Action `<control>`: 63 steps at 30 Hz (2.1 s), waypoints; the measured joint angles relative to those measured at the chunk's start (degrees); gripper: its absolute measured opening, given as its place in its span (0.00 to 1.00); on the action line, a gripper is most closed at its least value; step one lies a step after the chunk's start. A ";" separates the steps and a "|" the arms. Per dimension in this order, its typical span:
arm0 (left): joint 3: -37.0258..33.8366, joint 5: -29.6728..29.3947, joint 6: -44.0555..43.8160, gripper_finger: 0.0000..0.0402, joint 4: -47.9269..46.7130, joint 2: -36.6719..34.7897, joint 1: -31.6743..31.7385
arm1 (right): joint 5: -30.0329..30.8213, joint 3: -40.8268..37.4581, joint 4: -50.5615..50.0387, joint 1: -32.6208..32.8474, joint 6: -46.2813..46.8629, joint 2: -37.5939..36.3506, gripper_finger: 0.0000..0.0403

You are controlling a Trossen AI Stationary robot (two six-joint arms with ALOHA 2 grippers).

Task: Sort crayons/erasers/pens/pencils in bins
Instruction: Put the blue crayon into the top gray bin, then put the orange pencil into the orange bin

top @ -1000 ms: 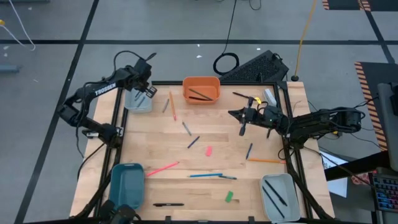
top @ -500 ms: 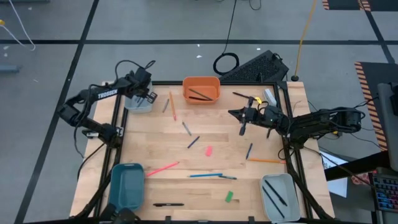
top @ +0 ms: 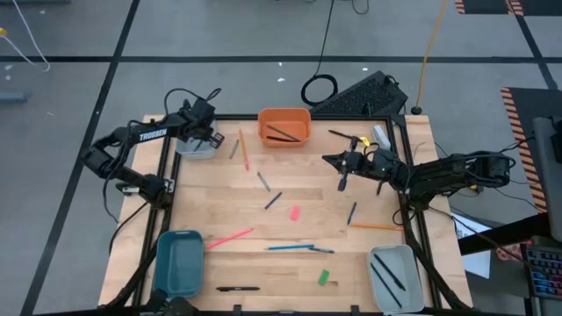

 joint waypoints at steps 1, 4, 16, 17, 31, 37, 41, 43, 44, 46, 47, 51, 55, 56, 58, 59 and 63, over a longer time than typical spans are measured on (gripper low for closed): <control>-0.01 -0.07 0.28 0.09 0.00 0.00 -0.04 | 0.00 0.00 0.00 0.01 0.00 0.00 0.00; 0.00 -1.03 0.57 0.16 -0.01 0.00 -0.05 | 0.00 0.00 0.00 0.00 0.03 0.00 0.00; 0.03 -4.82 2.23 0.28 1.02 -8.03 -6.05 | 0.19 0.00 -0.12 0.01 2.96 -0.63 0.00; 0.03 -4.83 2.21 0.26 1.67 -9.50 -7.19 | 0.23 0.00 -0.15 0.04 3.04 -0.92 0.00; -17.93 6.73 2.82 0.02 38.68 -23.15 -28.53 | 17.05 15.68 -48.23 9.08 7.83 -6.58 0.00; -27.60 9.01 -0.32 0.06 55.87 -23.26 -34.87 | 18.14 22.21 -66.83 12.90 19.13 -6.56 0.00; -31.50 9.06 -2.08 0.06 62.34 -23.23 -37.61 | 18.03 25.22 -79.68 16.26 31.08 -6.56 0.00; -32.17 9.07 -1.31 0.06 63.41 -23.23 -38.34 | 17.60 26.15 -87.22 18.94 35.14 -6.56 0.00; -32.19 9.10 -0.84 0.06 63.45 -23.23 -38.56 | 16.47 26.55 -90.55 20.26 36.57 -6.56 0.00; -32.16 9.10 -0.58 0.06 63.58 -23.23 -38.67 | 13.79 26.88 -95.02 23.36 39.56 -6.56 0.00; -32.08 9.10 -0.57 0.06 63.65 -23.23 -38.67 | 12.16 26.88 -96.94 24.93 41.32 -6.55 0.00; -32.04 9.10 -0.58 0.06 64.30 -23.23 -38.67 | 8.03 26.88 -101.97 31.10 48.96 -4.22 0.01; -32.04 9.10 -0.59 0.06 64.28 -23.23 -38.67 | 3.36 26.88 -103.53 37.01 52.81 0.52 0.05; -32.04 9.10 -0.61 0.06 64.20 -23.23 -38.67 | 2.75 26.88 -103.35 38.23 53.56 1.56 0.07; -32.04 9.10 -0.61 0.06 64.22 -23.23 -38.67 | 2.64 27.02 -103.19 40.50 55.22 3.36 0.11; -32.04 9.09 -0.62 0.06 64.23 -23.23 -38.67 | 2.63 27.11 -103.31 41.50 55.88 4.17 0.13; -32.04 9.08 -0.66 0.06 64.22 -23.23 -38.67 | 2.92 27.15 -103.44 44.01 58.30 6.47 0.22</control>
